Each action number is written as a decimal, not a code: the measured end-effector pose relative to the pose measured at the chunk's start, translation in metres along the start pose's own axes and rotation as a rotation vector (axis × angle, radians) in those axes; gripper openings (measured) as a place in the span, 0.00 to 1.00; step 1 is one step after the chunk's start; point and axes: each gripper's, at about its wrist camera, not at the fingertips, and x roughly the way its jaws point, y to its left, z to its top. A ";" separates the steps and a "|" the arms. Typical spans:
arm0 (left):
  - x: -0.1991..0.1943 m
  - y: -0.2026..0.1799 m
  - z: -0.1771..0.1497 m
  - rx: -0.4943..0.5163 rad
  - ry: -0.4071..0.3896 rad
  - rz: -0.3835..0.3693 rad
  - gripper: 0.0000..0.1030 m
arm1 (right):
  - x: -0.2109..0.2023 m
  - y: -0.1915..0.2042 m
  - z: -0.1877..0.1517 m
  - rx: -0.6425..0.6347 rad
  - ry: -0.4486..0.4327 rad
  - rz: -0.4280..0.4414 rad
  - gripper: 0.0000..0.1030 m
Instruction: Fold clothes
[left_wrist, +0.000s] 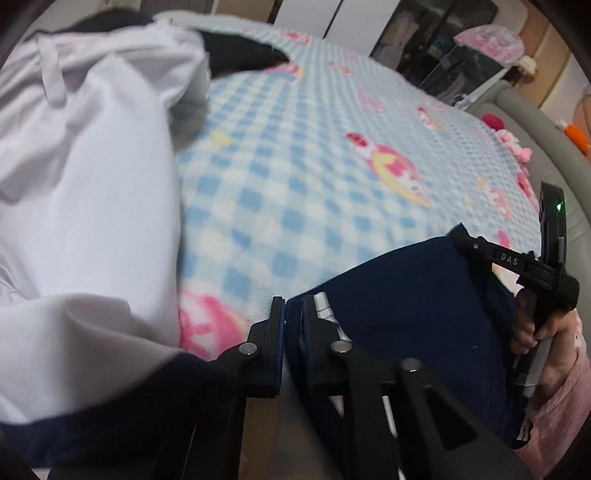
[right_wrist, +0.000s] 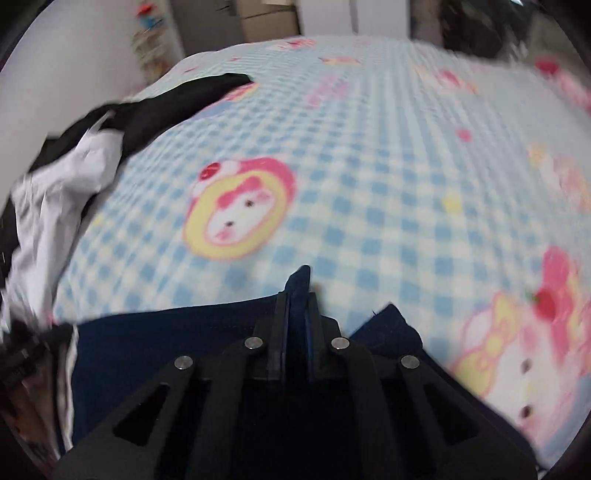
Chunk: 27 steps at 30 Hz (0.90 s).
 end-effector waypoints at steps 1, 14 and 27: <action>0.000 0.002 0.001 -0.009 0.003 -0.011 0.13 | 0.000 -0.006 -0.001 0.041 -0.008 0.017 0.05; -0.021 -0.040 -0.005 0.119 -0.053 -0.114 0.47 | -0.057 0.011 -0.040 0.072 -0.053 0.033 0.22; -0.011 -0.128 -0.076 0.446 0.048 -0.057 0.46 | -0.112 0.038 -0.142 0.017 0.024 -0.013 0.22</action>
